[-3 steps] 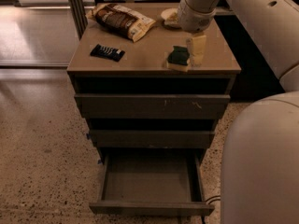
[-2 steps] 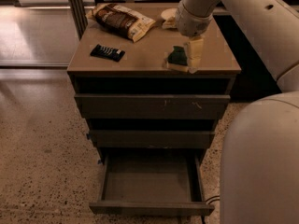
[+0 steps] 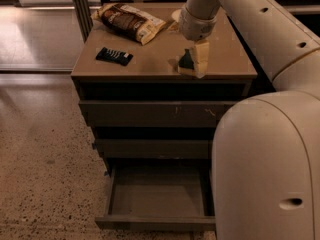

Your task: Place sponge into bottom drawer

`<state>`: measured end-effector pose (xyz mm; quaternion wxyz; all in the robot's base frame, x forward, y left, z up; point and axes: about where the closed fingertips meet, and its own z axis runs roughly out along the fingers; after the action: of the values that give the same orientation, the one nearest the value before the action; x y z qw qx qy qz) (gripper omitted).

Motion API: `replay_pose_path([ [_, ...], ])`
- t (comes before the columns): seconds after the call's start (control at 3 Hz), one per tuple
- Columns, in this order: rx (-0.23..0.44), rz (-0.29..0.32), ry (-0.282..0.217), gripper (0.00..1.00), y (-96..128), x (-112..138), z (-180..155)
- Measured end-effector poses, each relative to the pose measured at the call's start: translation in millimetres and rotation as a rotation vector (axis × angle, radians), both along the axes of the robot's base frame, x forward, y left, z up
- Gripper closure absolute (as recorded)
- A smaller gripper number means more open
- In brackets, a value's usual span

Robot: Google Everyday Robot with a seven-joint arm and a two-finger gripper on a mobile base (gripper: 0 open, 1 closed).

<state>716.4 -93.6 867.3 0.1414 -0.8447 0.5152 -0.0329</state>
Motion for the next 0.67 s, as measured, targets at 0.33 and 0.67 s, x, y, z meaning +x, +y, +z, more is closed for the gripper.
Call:
replay_pose_path([
  [0.33,-0.027,0.004,-0.007,0.00,-6.2,14.5,0.3],
  [0.67,-0.041,-0.008,-0.014,0.00,-16.9,24.3,-0.6],
])
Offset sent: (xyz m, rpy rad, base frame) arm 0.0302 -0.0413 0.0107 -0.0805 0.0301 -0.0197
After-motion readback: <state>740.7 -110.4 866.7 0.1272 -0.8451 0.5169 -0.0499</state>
